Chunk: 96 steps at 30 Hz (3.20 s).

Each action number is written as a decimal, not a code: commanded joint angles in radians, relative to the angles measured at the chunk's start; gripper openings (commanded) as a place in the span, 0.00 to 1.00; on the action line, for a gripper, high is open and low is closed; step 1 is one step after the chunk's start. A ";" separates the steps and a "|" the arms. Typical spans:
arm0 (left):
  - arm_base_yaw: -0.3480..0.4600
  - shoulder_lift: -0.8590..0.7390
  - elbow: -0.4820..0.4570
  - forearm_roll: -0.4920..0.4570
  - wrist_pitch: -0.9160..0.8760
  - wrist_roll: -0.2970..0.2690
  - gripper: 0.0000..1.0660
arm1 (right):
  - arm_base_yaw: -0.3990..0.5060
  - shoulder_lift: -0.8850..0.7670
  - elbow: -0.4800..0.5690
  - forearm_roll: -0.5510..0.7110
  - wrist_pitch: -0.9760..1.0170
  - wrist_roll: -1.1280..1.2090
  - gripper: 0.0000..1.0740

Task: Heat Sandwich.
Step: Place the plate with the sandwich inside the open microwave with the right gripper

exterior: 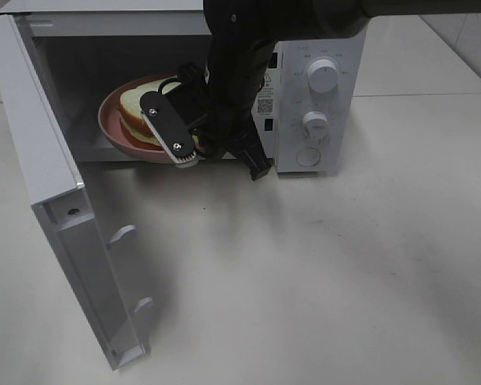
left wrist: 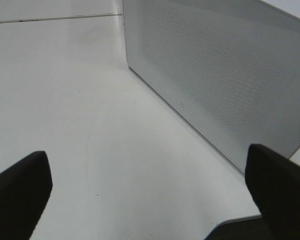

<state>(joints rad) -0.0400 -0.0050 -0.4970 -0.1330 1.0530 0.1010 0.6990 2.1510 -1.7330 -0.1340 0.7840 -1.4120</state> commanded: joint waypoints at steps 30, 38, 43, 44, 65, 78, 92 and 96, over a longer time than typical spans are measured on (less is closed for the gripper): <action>0.001 -0.020 0.003 -0.005 -0.015 -0.002 0.95 | -0.013 0.344 -0.544 -0.041 0.124 0.206 0.01; 0.001 -0.020 0.003 -0.005 -0.015 -0.002 0.95 | -0.027 0.386 -0.617 -0.065 0.122 0.201 0.01; 0.001 -0.020 0.003 -0.005 -0.015 -0.002 0.95 | -0.046 0.404 -0.631 -0.060 0.118 0.201 0.01; 0.001 -0.020 0.003 -0.005 -0.015 -0.002 0.95 | -0.048 0.412 -0.631 -0.060 0.117 0.201 0.01; 0.001 -0.020 0.003 -0.005 -0.015 -0.002 0.95 | -0.045 0.424 -0.631 -0.062 0.093 0.209 0.32; 0.001 -0.020 0.003 -0.005 -0.015 -0.002 0.95 | -0.045 0.341 -0.487 -0.028 -0.007 0.210 0.71; 0.001 -0.020 0.003 -0.005 -0.015 -0.002 0.95 | -0.045 0.171 -0.193 -0.030 -0.212 0.252 0.71; 0.001 -0.020 0.003 -0.005 -0.015 -0.002 0.95 | -0.045 0.105 -0.081 -0.029 -0.304 0.277 0.71</action>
<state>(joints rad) -0.0400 -0.0050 -0.4970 -0.1330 1.0530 0.1010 0.6510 2.2930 -1.8520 -0.1600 0.5210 -1.1570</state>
